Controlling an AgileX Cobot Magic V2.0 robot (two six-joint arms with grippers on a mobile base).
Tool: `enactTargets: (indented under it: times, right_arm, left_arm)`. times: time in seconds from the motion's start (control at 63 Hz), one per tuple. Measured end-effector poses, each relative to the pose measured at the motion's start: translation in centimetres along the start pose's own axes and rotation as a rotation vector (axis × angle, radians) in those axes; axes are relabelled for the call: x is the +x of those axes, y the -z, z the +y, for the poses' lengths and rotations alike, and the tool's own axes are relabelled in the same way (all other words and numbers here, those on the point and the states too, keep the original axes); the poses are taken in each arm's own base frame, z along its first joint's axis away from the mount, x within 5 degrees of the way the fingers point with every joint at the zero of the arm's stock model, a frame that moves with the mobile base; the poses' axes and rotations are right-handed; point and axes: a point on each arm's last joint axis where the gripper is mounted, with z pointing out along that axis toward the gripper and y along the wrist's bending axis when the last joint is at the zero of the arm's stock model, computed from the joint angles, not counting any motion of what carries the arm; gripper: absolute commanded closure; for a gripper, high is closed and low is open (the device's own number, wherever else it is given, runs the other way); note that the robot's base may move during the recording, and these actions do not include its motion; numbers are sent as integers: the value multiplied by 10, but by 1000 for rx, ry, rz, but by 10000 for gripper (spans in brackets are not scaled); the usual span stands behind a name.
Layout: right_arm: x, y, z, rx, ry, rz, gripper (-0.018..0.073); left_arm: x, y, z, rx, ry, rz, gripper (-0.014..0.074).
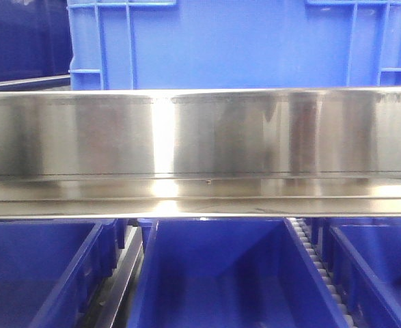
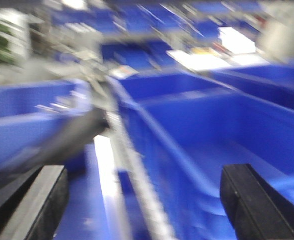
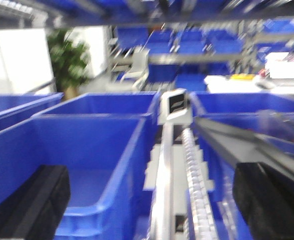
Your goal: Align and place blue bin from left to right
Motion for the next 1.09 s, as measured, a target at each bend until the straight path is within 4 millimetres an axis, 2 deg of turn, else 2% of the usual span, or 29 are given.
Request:
enactTargets:
  times: [0.111,0.286,0.349,0.412,0.619,0.841,1.095]
  right_arm:
    - [-18,-17,5,-42,2,65,-1]
    - [-43,-57,13,-78,11,242,-1]
    - [-50,-77,15,-80,14,329,-1]
    - [-59,-94,16,-83,18,394,-1]
    - [-68,-154,23,-101,33,596,-1]
    - [-55,-207,33,-128,48,684,-1]
    - [-16,-254,33,-119,44,808,-1]
  left_arm:
    - [-20,-28,-16,108,-18,66,78]
    - [-44,-83,-48,207,-23,184,80]
    - [-47,-105,-56,187,8,248,80]
    - [-50,-120,-57,130,36,284,80]
    - [-57,-166,-57,-23,145,369,80]
    - [-43,-205,-56,-10,253,459,80]
    - [-13,-243,-52,-72,237,567,81]
